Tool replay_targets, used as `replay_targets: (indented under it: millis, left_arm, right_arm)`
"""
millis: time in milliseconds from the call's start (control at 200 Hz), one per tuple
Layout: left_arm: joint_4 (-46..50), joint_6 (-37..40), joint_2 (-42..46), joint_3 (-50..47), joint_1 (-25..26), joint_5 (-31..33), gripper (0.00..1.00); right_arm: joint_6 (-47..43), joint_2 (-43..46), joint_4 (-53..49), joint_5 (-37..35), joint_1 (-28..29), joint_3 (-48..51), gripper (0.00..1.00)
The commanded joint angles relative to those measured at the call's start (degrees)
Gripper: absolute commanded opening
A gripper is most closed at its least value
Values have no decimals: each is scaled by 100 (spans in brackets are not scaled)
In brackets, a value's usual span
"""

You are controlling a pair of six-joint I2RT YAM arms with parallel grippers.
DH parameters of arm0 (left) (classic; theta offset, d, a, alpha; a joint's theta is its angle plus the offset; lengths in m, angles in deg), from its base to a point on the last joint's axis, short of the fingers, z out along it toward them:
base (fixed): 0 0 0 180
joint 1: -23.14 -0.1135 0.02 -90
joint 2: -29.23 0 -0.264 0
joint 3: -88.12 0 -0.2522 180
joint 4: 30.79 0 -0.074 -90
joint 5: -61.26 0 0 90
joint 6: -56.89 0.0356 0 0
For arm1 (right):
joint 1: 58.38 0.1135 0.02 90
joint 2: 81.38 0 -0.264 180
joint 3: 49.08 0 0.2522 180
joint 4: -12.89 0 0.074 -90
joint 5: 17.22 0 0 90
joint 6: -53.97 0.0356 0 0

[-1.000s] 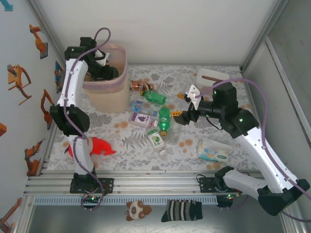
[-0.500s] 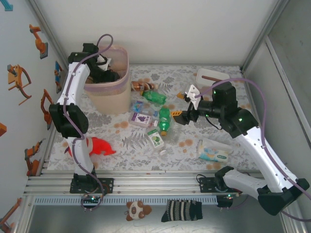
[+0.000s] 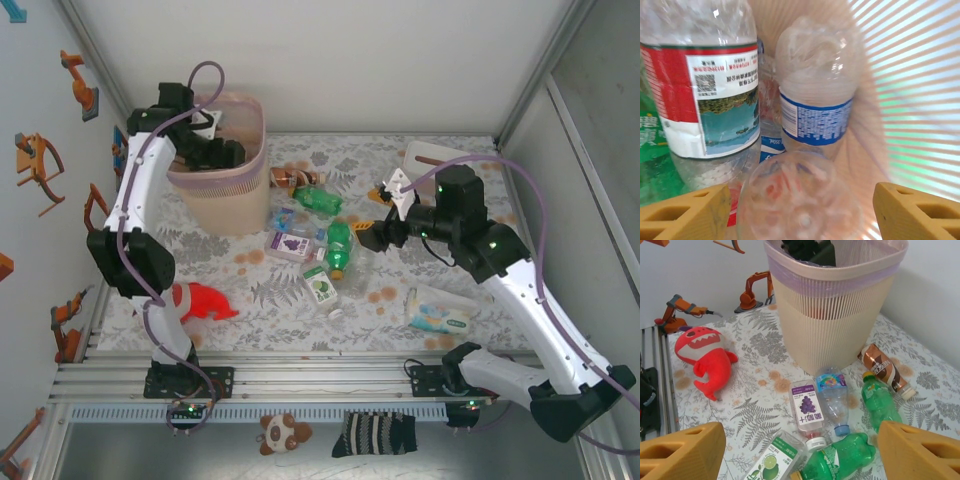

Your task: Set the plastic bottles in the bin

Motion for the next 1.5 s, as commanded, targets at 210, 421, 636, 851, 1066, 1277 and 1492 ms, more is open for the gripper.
replay_targets:
  millis: [210,421,636,851,1066,1277,1492]
  left_arm:
    - [-45,-114,712,134,14,-252,76]
    - [-483,-193,1370,-264,20,-484,74]
    - [-1592,-471,2445,-1575,14,-829,74]
    - [-2847,-1023,3561,-3147,30,-1295,74]
    - [-3648,-1215,4189,-4088,146,-1509,73]
    - [-4167,-1214,4368,-4471,755,-1363,73]
    - [-4840,-1360,4305,-4759,1281,-1089,73]
  right_arm:
    - [1082,-276,280,-591,33,-48,77]
    - [2353,-658,324,-1375,32,-29,71]
    - [3524,-1351,-127,-2032,32,-241,67]
    - [4071,-2117,-517,-1979,34,-459,66]
    - [4487,-2662,-728,-2129,30,-461,66]
    - [4725,-3252,-1091,-2200,-52,-604,66]
    - [4898,-3253,-1070,-2061,-190,-76,65]
